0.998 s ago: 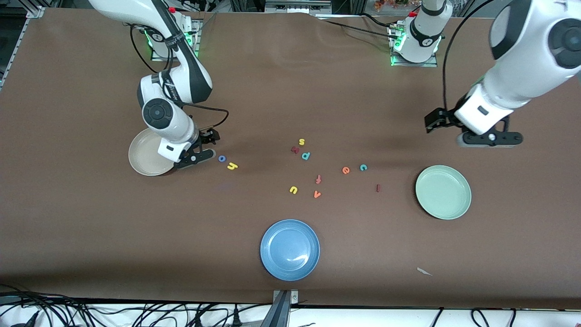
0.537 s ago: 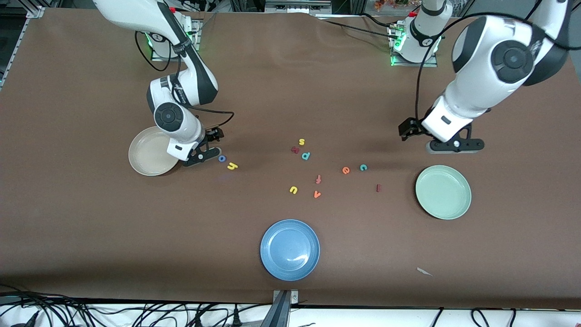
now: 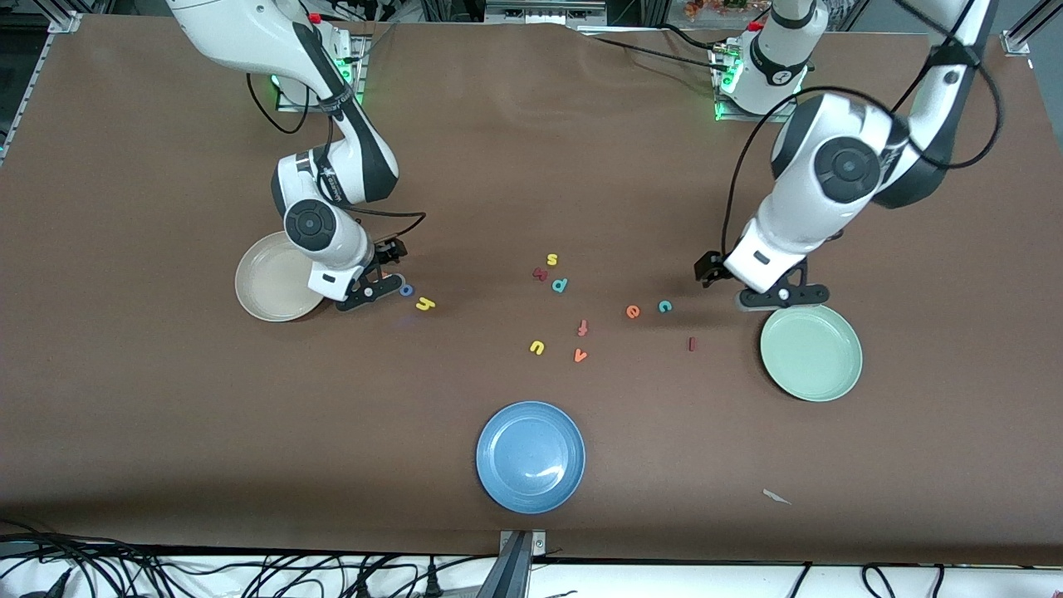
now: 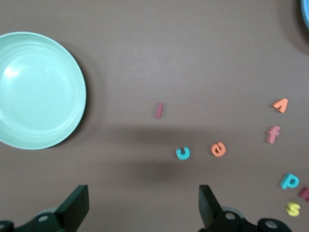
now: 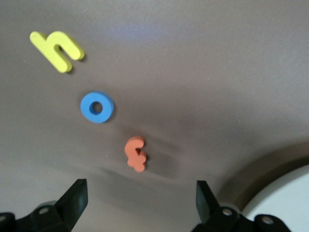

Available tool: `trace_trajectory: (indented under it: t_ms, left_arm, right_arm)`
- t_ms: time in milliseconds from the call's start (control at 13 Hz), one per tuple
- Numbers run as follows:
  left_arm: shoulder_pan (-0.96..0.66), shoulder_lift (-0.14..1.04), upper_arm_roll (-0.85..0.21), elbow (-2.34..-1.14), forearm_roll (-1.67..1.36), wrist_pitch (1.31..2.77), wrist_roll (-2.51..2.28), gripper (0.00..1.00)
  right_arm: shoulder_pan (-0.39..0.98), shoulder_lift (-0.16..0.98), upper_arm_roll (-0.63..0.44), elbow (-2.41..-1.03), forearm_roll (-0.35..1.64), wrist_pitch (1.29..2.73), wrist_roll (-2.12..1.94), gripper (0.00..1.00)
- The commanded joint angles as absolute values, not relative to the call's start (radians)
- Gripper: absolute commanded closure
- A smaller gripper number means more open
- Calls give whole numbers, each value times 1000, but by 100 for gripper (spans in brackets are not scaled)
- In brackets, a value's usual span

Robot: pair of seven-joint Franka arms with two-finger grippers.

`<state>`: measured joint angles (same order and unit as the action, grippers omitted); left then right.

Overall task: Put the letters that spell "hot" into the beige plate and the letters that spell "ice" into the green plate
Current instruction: 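Grasp the orange f with the right gripper while the left gripper grasps the pink l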

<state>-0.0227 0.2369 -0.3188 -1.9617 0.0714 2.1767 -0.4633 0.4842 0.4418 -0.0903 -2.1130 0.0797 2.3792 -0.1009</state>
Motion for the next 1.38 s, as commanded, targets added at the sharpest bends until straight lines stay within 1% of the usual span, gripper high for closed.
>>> trace_trajectory:
  t_ms: [0,77,307,460,537,614,691,844,998,1228,1305]
  left_arm:
    - [-35,323,-322,-1947,115,2252,-506,0]
    - [-37,354,-322,-1944,117,2285,-505,0]
    - [-40,435,-322,-1937,193,2381,-506,0]
    - [-41,471,-321,-1918,262,2387,-505,0]
    - [-41,495,-321,-1898,277,2387,-496,0]
    - [-41,536,-321,-1866,305,2387,-489,0]
    - [-40,570,-321,-1843,342,2387,-488,0]
    - [-34,627,-319,-1801,365,2387,-485,0]
    - [-34,658,-319,-1787,367,2387,-476,0]
    - [-22,673,-319,-1778,362,2387,-402,1]
    - [-17,673,-319,-1778,357,2387,-400,3]
  right_arm:
    - [477,466,-84,-2103,91,2460,-118,1]
    - [479,472,-84,-2105,92,2483,-115,1]
    - [477,479,-81,-2109,101,2482,-107,2]
    - [479,488,-78,-2109,124,2480,-107,13]
    - [479,488,-78,-2109,127,2480,-107,13]
    - [480,488,-77,-2108,127,2480,-107,18]
    - [480,489,-77,-2108,129,2480,-107,25]
    - [480,491,-77,-2109,135,2479,-107,29]
    - [482,491,-75,-2109,137,2479,-107,39]
    - [483,491,-68,-2109,137,2479,-107,58]
    - [483,497,-67,-2109,137,2479,-107,66]
